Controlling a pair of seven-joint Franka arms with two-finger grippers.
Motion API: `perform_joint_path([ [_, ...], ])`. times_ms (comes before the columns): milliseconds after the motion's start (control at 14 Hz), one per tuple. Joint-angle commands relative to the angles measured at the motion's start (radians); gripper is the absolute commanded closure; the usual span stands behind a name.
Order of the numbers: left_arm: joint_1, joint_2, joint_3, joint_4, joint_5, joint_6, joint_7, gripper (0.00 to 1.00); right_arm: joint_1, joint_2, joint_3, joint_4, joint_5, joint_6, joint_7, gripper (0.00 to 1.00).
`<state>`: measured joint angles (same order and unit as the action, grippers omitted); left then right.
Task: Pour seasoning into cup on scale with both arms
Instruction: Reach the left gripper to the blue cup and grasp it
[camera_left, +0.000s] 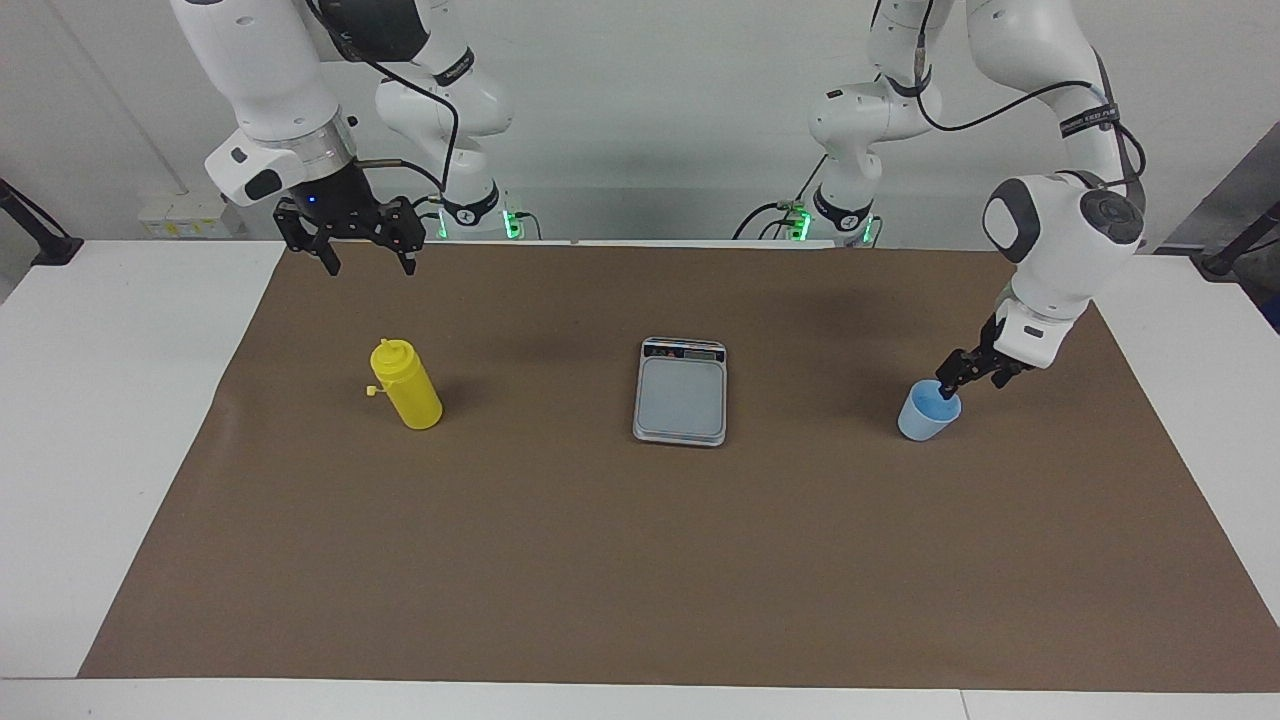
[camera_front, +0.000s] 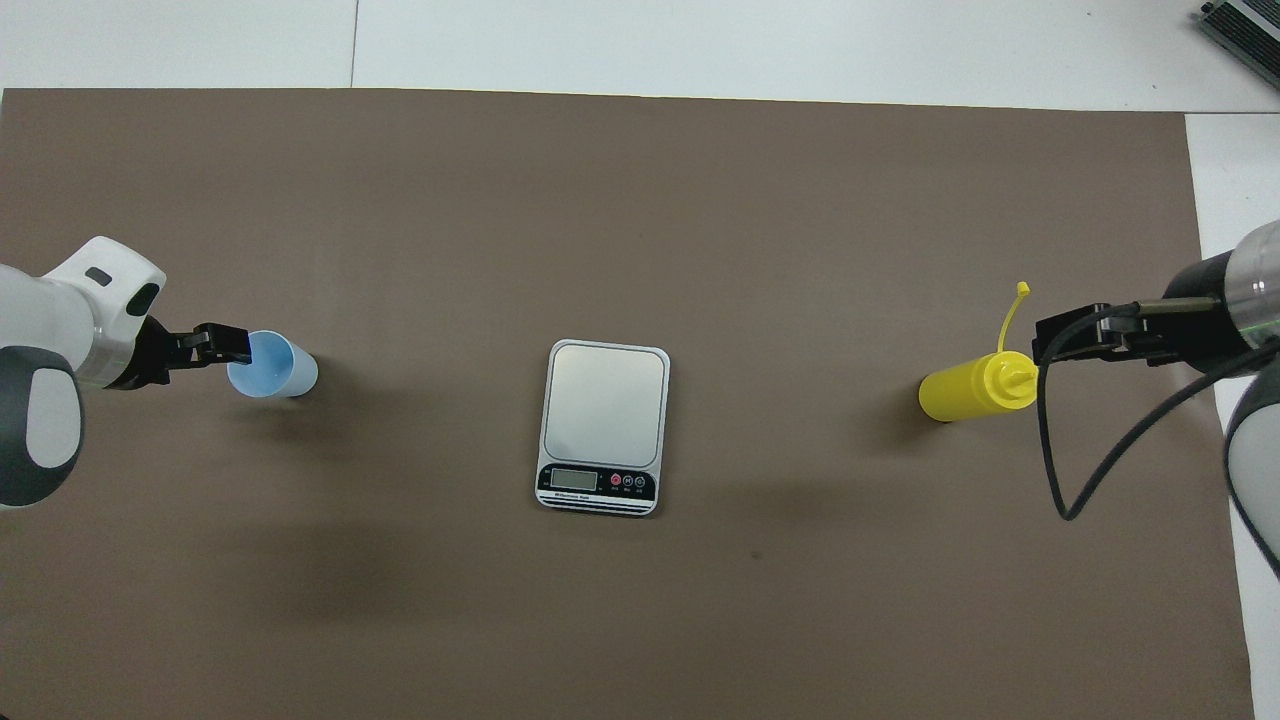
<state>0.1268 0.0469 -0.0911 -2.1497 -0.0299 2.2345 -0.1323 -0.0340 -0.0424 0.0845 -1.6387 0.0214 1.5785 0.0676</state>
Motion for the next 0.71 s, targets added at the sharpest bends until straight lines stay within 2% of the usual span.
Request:
perform_joint_path([
  [0,0.001,0.013,-0.009,-0.038,0.007,0.066,-0.053,0.00,-0.012,-0.021,0.004,-0.024,0.009,0.005,-0.026,0.00],
  [214,0.001,0.031,-0.009,-0.059,0.007,0.102,-0.052,0.00,-0.014,-0.022,0.004,-0.024,0.009,0.005,-0.026,0.00],
  [286,-0.002,0.034,-0.009,-0.061,0.007,0.108,-0.056,0.12,-0.012,-0.022,0.004,-0.024,0.009,0.005,-0.026,0.00],
  [429,-0.004,0.039,-0.009,-0.067,0.007,0.117,-0.056,0.51,-0.014,-0.022,0.004,-0.024,0.009,0.005,-0.026,0.00],
  [571,-0.006,0.041,-0.010,-0.067,0.007,0.117,-0.055,0.80,-0.014,-0.022,0.004,-0.024,0.009,0.005,-0.026,0.00],
  [643,-0.015,0.041,-0.010,-0.067,0.007,0.117,-0.049,0.98,-0.012,-0.022,0.004,-0.024,0.009,0.005,-0.026,0.00],
])
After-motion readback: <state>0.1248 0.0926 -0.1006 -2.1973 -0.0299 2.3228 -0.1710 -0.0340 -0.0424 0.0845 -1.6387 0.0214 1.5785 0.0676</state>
